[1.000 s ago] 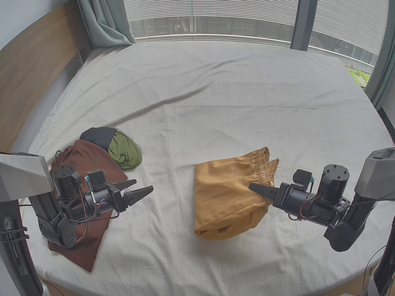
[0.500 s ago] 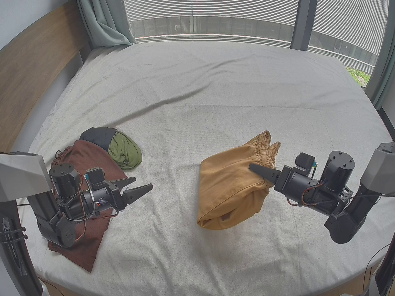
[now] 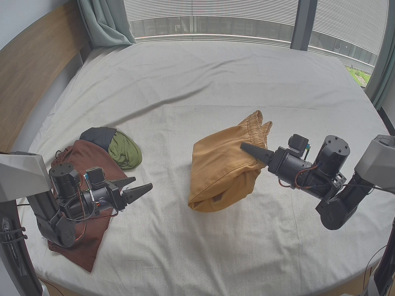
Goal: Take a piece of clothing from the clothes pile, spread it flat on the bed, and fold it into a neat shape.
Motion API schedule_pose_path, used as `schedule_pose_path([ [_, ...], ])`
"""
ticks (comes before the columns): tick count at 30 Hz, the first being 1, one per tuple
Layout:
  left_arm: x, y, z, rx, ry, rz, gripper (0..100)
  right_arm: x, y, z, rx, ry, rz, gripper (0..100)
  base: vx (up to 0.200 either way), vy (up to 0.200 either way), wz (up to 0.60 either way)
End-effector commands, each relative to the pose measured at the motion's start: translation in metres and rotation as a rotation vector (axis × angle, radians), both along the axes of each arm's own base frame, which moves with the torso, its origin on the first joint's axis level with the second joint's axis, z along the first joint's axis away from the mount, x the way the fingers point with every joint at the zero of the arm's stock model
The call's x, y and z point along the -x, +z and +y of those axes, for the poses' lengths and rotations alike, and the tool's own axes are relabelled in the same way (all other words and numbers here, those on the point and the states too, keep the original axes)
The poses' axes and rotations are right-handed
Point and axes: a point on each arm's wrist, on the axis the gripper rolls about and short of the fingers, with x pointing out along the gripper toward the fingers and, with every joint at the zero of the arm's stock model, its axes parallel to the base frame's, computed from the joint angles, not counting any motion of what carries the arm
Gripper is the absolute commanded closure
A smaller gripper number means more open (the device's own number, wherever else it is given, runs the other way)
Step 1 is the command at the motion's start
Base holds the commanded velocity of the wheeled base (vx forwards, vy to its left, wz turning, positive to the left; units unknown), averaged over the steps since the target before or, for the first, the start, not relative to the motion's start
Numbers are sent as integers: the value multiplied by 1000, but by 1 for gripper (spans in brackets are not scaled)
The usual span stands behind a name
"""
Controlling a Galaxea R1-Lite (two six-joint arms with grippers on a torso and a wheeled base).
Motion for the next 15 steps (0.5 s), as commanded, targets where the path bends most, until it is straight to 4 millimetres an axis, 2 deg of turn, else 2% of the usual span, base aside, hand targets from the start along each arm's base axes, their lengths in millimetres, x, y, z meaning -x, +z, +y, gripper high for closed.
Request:
schedule_pose_path([
  [1,0,1,0,1,0,-3,0,-14,-3,4,-6,3,-17,100,0,0,0],
  [15,0,1,0,1,0,-3,0,-59,0,19,-42,-1,-51,100,0,0,0],
])
